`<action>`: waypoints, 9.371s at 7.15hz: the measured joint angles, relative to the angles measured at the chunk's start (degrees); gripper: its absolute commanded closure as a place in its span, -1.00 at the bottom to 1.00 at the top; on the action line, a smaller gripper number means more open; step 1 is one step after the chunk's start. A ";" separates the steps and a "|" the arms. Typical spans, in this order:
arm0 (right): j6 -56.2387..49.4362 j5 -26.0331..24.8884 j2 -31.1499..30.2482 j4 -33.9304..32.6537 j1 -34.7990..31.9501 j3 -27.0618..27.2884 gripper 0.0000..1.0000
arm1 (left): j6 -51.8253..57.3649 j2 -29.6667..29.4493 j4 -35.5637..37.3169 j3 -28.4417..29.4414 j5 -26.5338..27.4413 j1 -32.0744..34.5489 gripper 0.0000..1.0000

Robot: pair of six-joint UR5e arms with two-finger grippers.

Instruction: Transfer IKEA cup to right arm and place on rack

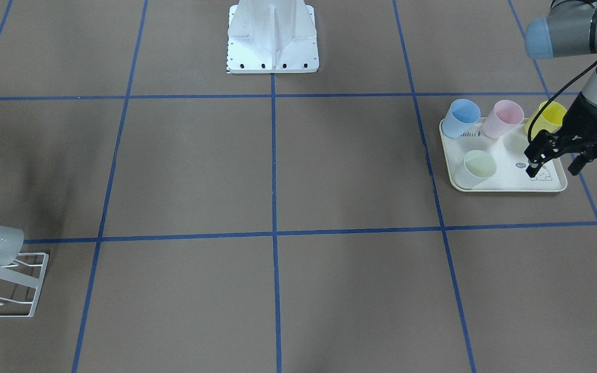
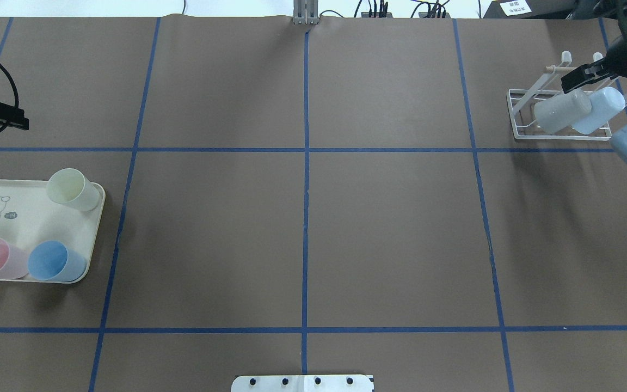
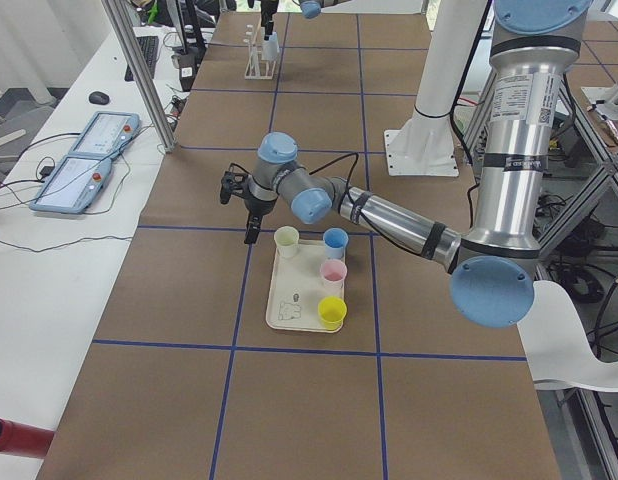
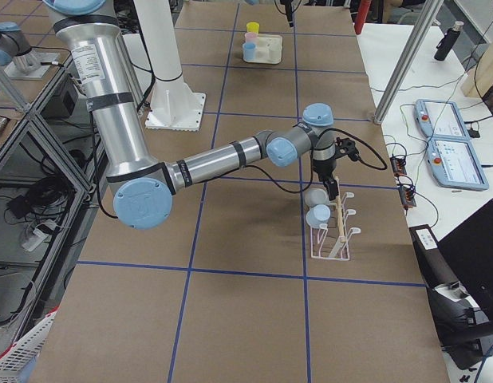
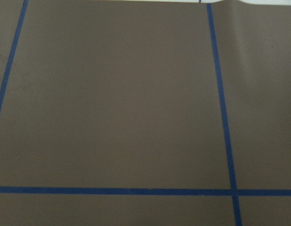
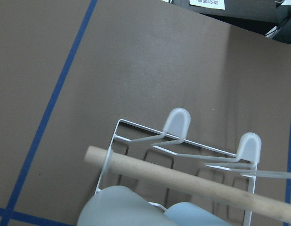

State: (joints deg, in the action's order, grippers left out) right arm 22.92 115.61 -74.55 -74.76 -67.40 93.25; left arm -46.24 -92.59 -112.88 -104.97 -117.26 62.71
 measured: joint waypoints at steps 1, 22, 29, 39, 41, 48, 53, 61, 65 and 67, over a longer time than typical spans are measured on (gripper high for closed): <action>1.35 0.17 -0.03 0.95 0.53 0.01 -1.00 | -0.09 -0.15 -0.02 1.51 -1.88 -0.62 -0.54; 58.95 11.87 -5.90 32.14 10.44 17.05 -1.00 | -60.73 -29.36 -20.11 1.76 -8.35 -20.81 1.00; 86.34 1.92 -4.80 85.84 22.25 7.20 -1.00 | -83.31 -29.50 -63.18 8.55 8.63 -35.35 1.00; 87.90 -17.43 0.76 95.68 39.53 6.15 -0.88 | -91.47 -29.90 -83.85 16.13 13.36 -39.24 1.00; 88.13 -17.45 1.10 95.69 39.53 6.00 -0.11 | -91.48 -30.22 -84.17 16.11 14.29 -40.06 1.00; 86.39 -17.73 0.25 91.51 34.70 5.78 0.68 | -90.00 -27.90 -81.42 14.15 21.87 -35.21 -1.00; 66.08 -8.61 -1.57 61.93 14.02 5.14 0.67 | -74.71 -24.17 -56.44 12.55 -5.68 -6.84 -1.00; -7.73 9.24 -2.56 -2.30 -14.60 3.29 0.66 | -10.02 -12.37 -18.91 12.44 -14.35 10.91 -1.00; -10.76 8.52 -1.70 -3.99 -14.55 -3.15 0.66 | -3.15 -8.79 -16.48 11.83 -11.23 11.48 -1.00; -10.58 9.60 -1.02 -3.85 -14.35 -4.60 0.66 | -3.08 -8.13 -16.56 11.12 -11.16 11.50 -1.00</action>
State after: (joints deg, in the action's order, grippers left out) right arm 12.34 125.21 -75.57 -78.61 -81.75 88.64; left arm -49.32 -100.72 -129.44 -93.85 -128.42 74.22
